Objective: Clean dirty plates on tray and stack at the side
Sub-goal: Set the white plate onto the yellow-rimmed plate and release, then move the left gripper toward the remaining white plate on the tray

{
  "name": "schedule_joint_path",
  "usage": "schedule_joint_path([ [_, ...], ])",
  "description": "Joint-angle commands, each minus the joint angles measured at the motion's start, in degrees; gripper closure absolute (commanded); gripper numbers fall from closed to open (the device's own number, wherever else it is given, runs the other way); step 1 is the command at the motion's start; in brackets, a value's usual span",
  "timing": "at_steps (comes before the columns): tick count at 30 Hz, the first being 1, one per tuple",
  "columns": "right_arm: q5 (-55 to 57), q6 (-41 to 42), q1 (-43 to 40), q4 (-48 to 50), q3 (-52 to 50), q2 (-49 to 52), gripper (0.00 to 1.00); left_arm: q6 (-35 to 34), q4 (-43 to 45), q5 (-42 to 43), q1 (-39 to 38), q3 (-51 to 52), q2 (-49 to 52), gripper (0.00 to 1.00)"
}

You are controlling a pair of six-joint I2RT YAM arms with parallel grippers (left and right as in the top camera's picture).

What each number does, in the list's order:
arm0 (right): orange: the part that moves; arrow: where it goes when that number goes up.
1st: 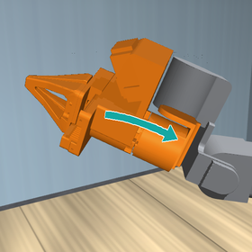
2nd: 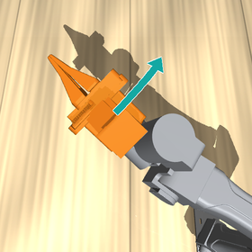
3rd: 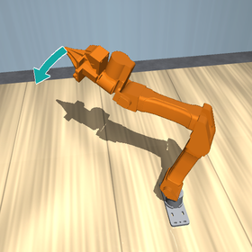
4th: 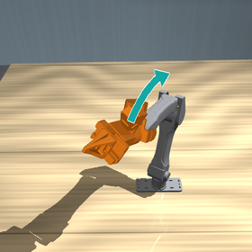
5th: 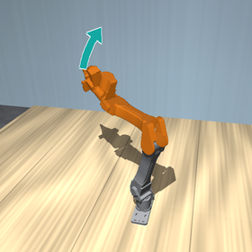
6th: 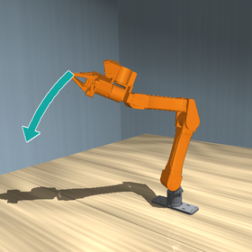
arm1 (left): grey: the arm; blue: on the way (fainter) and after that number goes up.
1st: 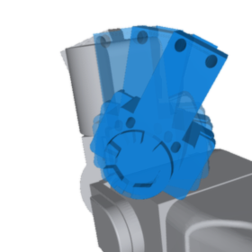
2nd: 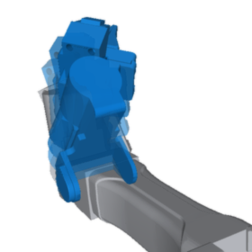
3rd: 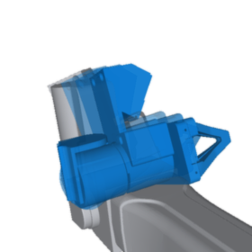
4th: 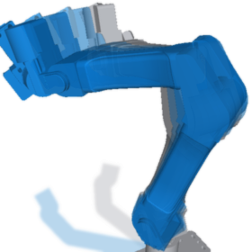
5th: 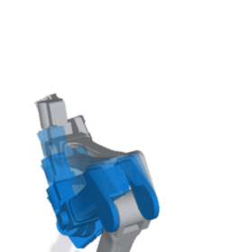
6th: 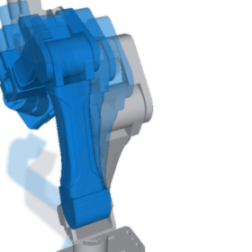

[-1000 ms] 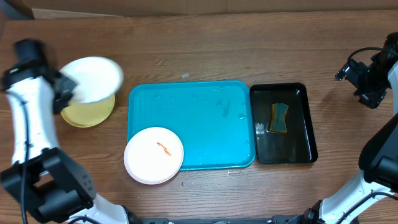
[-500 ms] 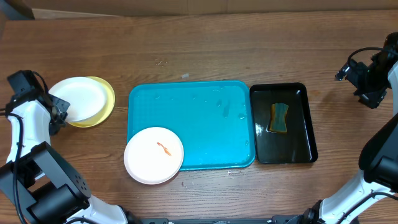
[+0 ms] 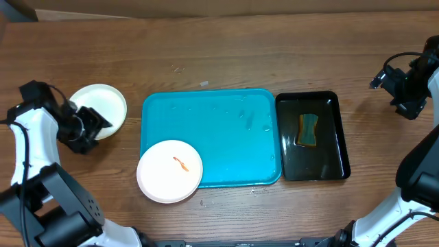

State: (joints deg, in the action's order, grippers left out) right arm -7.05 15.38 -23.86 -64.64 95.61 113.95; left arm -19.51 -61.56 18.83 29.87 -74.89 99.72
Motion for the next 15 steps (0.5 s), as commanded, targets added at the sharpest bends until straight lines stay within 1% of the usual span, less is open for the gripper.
schedule_joint_path([
  [1, 0.09, 0.28, 0.04, 0.13, 0.76, -1.01, 0.0, 6.78, -6.86, 5.4, -3.39, -1.44, -3.78, 0.39],
  [3, 0.09, 0.28, 0.04, 0.13, 0.76, -1.01, 0.0, 7.72, -9.38, 5.2, -5.95, -0.74, -3.8, 0.48],
  [7, 0.09, 0.28, 0.04, 0.13, 0.76, -1.01, 0.0, 7.76, -10.86, 4.57, -11.65, 1.9, -3.8, 0.55],
  [10, 0.09, 0.28, 0.04, 0.13, 0.76, -1.01, 0.0, 7.96, -11.58, 0.22, -15.37, 3.67, -3.8, 0.58],
  [12, 0.09, 0.28, 0.04, 0.13, 0.76, -1.01, 0.0, 7.74, -13.07, -2.93, -17.18, 3.78, -3.93, 0.61],
  [13, 0.09, 0.28, 0.04, 0.13, 0.76, -1.01, 0.0, 7.74, -13.31, -2.91, -17.35, 3.78, -4.09, 0.63],
  [15, 0.09, 0.28, 0.04, 0.13, 0.76, -1.01, 0.0, 7.65, -13.66, -4.46, -17.4, 4.04, -4.68, 0.69],
])
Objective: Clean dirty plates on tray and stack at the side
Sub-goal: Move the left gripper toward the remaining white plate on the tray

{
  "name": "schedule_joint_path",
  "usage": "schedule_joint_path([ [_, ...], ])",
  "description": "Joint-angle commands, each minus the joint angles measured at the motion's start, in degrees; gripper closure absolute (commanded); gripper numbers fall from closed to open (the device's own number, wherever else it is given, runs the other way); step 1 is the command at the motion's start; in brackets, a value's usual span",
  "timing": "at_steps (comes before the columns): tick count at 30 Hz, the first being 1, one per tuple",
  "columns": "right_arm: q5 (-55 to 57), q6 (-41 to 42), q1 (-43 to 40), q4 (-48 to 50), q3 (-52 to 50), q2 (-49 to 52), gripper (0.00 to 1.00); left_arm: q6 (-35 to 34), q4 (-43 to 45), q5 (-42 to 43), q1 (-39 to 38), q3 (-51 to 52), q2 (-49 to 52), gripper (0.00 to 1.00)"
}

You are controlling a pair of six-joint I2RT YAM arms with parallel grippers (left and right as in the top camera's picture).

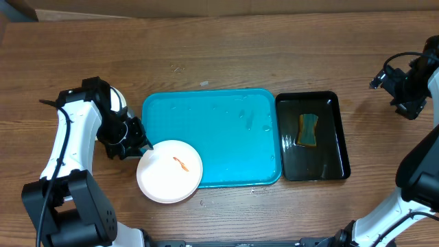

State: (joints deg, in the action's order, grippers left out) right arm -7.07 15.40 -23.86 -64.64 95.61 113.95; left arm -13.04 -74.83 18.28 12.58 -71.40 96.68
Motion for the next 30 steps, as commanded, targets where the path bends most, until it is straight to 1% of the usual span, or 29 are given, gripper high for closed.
schedule_joint_path([
  [1, 0.11, 0.26, 0.04, 0.13, 0.76, -1.01, 0.0, 0.79, -0.48, -4.09, -0.11, 1.07, -2.05, 0.69],
  [3, 0.11, 0.26, 0.04, 0.13, 0.76, -1.01, 0.0, -0.42, -0.61, -5.29, -0.07, 2.73, -3.37, 0.7],
  [7, 0.11, 0.26, 0.04, 0.13, 0.76, -1.01, 0.0, -8.24, 0.15, -16.04, -0.07, 7.43, -8.24, 0.7],
  [11, 0.11, 0.26, 0.04, 0.13, 0.76, -1.01, 0.0, -12.04, 2.73, -19.96, -0.07, 12.11, -13.31, 0.69],
  [15, 0.11, 0.26, 0.04, 0.13, 0.76, -1.01, 0.0, -13.31, 8.46, -20.2, -0.07, 16.94, -15.82, 0.64],
  [19, 0.11, 0.26, 0.04, 0.13, 0.76, -1.01, 0.0, -13.38, 13.81, -20.17, -0.07, 21.53, -15.32, 0.62],
  [22, 0.11, 0.26, 0.04, 0.13, 0.76, -1.01, 0.0, -13.35, 15.85, -18.73, -0.07, 23.58, -14.91, 0.65],
  [25, 0.11, 0.26, 0.04, 0.13, 0.76, -1.01, 0.0, -12.83, 16.41, -15.19, -0.24, 24.06, -14.88, 0.72],
  [30, 0.11, 0.26, 0.04, 0.13, 0.76, -1.01, 0.0, -12.7, 15.67, -14.14, -0.24, 24.11, -14.86, 0.71],
])
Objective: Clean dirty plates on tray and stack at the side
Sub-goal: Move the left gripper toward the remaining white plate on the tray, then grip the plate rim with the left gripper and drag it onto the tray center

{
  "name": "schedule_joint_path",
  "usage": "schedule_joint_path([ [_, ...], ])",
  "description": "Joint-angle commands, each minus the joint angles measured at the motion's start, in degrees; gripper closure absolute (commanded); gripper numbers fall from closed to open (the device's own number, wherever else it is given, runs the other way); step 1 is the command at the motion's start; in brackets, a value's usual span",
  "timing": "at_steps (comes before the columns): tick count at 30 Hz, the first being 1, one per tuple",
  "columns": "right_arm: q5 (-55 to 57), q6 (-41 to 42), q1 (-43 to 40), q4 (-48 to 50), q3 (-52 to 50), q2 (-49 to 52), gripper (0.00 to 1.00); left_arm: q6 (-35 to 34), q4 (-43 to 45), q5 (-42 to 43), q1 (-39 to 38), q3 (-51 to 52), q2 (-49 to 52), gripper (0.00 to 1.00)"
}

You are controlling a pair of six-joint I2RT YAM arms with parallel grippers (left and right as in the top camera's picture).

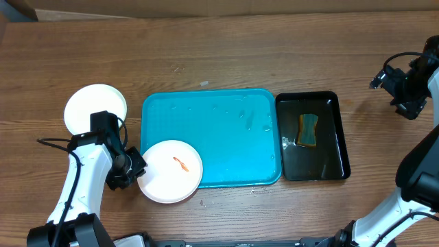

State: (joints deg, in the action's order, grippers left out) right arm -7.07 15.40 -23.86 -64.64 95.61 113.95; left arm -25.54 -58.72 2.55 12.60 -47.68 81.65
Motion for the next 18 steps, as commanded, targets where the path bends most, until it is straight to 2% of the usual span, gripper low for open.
schedule_joint_path([
  [1, 0.11, 0.26, 0.04, 0.13, 0.76, -1.01, 0.0, -0.2, -0.48, 1.55, -0.26, 0.57, 0.17, 0.71],
  [10, 0.11, 0.26, 0.04, 0.13, 0.76, -1.01, 0.0, -0.22, 2.08, 1.57, -0.26, 4.35, 0.2, 0.72],
  [13, 0.11, 0.26, 0.04, 0.13, 0.76, -1.01, 0.0, -0.2, 2.58, 2.1, -0.26, 4.42, 0.2, 0.82],
  [14, 0.11, 0.26, 0.04, 0.13, 0.76, -1.01, 0.0, -0.15, 3.15, 3.85, -0.26, 4.42, 0.2, 0.94],
  [18, 0.11, 0.26, 0.04, 0.13, 0.76, -1.01, 0.0, 5.05, 6.21, 12.5, -0.31, 4.42, 0.2, 0.96],
])
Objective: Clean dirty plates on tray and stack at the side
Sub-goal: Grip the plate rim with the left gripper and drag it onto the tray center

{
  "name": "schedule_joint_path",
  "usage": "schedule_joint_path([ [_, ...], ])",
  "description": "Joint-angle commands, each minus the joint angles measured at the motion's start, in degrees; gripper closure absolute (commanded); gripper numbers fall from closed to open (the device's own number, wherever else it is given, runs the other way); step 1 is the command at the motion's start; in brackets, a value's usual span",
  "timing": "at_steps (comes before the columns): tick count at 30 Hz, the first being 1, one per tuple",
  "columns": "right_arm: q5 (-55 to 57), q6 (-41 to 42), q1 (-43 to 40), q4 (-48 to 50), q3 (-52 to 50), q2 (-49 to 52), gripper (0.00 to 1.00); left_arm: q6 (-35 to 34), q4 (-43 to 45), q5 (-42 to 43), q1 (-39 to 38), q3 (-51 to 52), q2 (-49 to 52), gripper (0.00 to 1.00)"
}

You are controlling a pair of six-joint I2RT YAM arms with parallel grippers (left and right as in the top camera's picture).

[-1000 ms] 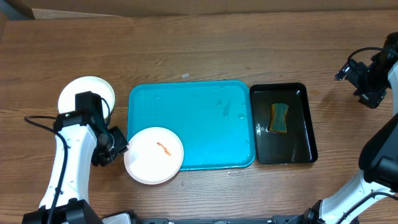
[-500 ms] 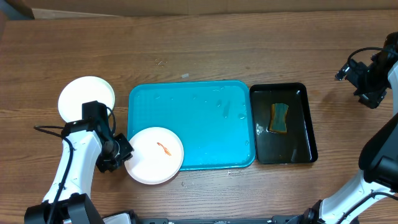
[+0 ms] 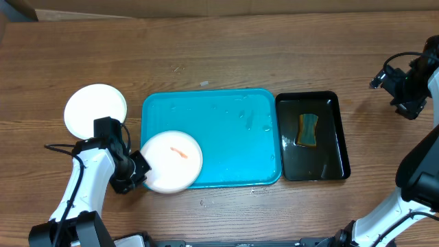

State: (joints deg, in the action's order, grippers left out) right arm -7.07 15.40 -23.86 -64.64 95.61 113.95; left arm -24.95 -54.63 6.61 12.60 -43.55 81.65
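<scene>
A white plate with an orange smear (image 3: 173,161) lies at the front left corner of the turquoise tray (image 3: 226,130), overhanging its edge and looking raised and tilted. My left gripper (image 3: 139,173) is at the plate's left rim and seems shut on it. A clean white plate (image 3: 92,108) rests on the table left of the tray. A green and yellow sponge (image 3: 308,130) lies in the black basin (image 3: 334,165) right of the tray. My right gripper (image 3: 400,88) hangs far right, away from everything; its fingers are too small to read.
Water drops glisten on the tray's back right part. The wooden table (image 3: 226,55) stretches behind the tray. The left arm's white links reach in from the front left corner.
The left gripper has closed in on the dirty plate's left rim. The plate now sits slightly farther back and looks tilted. The right arm has not moved.
The left gripper was first at the clean plate on the table's left side. It then stood between that plate and the tray, then beside the dirty plate's left rim. Now it holds that rim and the plate has shifted.
</scene>
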Motion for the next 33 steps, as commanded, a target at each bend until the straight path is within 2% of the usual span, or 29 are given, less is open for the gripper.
schedule_joint_path([
  [1, 0.11, 0.26, 0.04, 0.13, 0.76, -1.01, 0.0, 5.73, 3.21, 10.64, -0.33, 0.28, 0.2, 0.96],
  [4, 0.11, 0.26, 0.04, 0.13, 0.76, -1.01, 0.0, 7.02, 7.21, 15.78, -0.68, 0.28, 0.2, 0.96],
  [14, 0.11, 0.26, 0.04, 0.13, 0.76, -1.01, 0.0, 6.47, 16.81, 15.89, -9.6, 0.28, 0.22, 0.96],
  [22, 0.11, 0.26, 0.04, 0.13, 0.76, -1.01, 0.0, 0.33, 25.64, 14.82, -20.39, 0.28, 0.5, 0.96],
  [27, 0.11, 0.26, 0.04, 0.13, 0.76, -1.01, 0.0, -2.97, 29.14, 9.92, -24.33, 0.28, 0.59, 0.96],
  [29, 0.11, 0.26, 0.04, 0.13, 0.76, -1.01, 0.0, -2.95, 30.56, 8.79, -25.07, 0.26, 0.59, 0.9],
  [32, 0.11, 0.26, 0.04, 0.13, 0.76, -1.01, 0.0, -2.03, 30.34, 7.78, -24.98, -0.72, 0.59, 0.65],
  [33, 0.11, 0.26, 0.04, 0.13, 0.76, -1.01, 0.0, -1.07, 29.29, 7.76, -24.96, -1.64, 0.59, 0.6],
])
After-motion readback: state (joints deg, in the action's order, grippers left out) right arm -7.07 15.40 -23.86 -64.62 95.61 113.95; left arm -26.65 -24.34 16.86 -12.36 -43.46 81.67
